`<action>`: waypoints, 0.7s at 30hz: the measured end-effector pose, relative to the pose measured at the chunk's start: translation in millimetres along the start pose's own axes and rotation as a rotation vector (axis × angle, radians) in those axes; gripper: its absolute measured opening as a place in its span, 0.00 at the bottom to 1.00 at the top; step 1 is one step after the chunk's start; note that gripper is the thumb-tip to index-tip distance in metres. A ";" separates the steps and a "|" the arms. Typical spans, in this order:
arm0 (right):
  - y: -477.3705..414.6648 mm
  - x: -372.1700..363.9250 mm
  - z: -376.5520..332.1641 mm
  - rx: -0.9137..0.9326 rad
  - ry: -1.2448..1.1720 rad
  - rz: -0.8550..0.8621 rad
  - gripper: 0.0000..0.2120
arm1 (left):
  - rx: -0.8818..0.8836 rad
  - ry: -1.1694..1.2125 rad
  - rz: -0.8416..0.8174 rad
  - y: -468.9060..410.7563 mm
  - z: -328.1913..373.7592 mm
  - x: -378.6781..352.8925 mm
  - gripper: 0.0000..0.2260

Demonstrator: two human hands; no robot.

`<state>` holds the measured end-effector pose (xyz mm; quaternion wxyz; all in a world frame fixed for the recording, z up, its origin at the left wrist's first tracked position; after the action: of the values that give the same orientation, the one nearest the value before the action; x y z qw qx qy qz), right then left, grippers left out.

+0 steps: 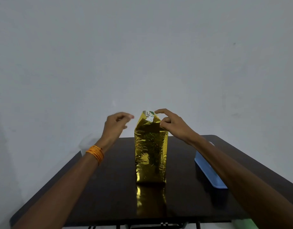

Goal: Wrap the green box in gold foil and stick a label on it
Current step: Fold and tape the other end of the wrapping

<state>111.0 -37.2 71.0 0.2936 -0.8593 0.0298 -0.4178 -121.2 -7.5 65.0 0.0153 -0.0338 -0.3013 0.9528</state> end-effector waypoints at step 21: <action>-4.2 -4.2 5.9 -0.015 -0.108 -0.027 0.21 | 0.378 -0.023 -0.374 -1.9 -24.3 -46.7 0.13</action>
<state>111.8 -29.7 67.3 0.2828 -0.8830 0.0054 -0.3746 -72.9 5.7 48.8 0.1935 0.0367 -0.1191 0.9731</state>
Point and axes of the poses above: each hand's wrist, its own y-axis away from the middle knuckle, its own x-axis out of the back of the hand, z = x × y, the point moved 5 cm from there along -y, towards the middle knuckle, and after that the axes turned 14 degrees about y, right-handed, at the moved point
